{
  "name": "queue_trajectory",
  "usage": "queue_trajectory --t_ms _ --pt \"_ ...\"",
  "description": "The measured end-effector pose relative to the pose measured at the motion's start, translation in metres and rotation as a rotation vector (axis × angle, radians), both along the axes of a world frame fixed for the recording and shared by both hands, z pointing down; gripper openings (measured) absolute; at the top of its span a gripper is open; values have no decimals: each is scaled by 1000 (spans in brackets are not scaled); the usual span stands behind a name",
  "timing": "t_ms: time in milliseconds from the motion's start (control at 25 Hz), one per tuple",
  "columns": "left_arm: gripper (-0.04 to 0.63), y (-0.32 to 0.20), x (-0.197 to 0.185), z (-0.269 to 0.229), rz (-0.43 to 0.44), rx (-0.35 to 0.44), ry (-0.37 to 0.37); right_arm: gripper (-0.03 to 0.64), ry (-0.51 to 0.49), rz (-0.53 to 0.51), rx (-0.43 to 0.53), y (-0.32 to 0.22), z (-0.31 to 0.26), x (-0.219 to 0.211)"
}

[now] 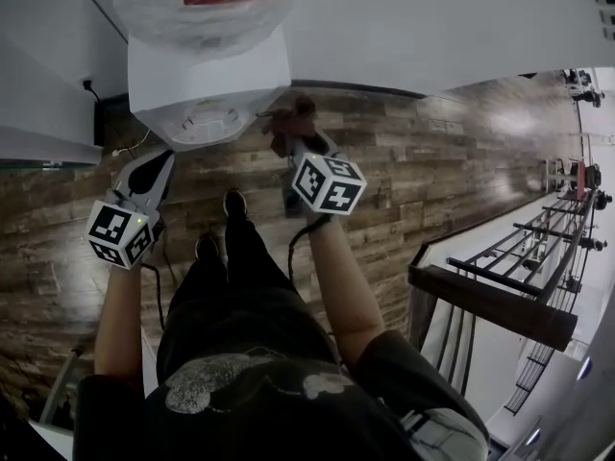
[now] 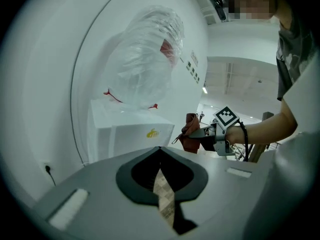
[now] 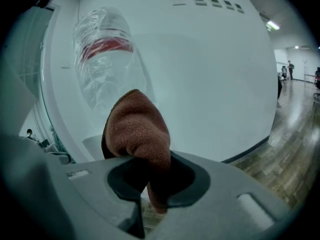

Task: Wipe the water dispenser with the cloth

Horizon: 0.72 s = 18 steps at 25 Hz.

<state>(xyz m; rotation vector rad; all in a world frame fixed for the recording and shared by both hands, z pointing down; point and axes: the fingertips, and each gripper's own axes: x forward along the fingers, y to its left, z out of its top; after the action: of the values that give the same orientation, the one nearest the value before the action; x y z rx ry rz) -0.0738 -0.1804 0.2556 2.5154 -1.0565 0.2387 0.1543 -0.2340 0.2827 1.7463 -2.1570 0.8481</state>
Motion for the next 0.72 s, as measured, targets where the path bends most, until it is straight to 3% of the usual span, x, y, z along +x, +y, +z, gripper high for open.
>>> queue_trajectory --t_ms 280,440,720 --pt "17 -10 -19 10 -131 15 -53 60 -10 -64 -17 -35 26 1" --pt "17 -23 -18 24 -196 31 -48 60 -14 -102 -24 -50 52 -1" --pt "17 -16 -25 95 -212 8 -37 60 -12 -156 -46 -47 124 -11"
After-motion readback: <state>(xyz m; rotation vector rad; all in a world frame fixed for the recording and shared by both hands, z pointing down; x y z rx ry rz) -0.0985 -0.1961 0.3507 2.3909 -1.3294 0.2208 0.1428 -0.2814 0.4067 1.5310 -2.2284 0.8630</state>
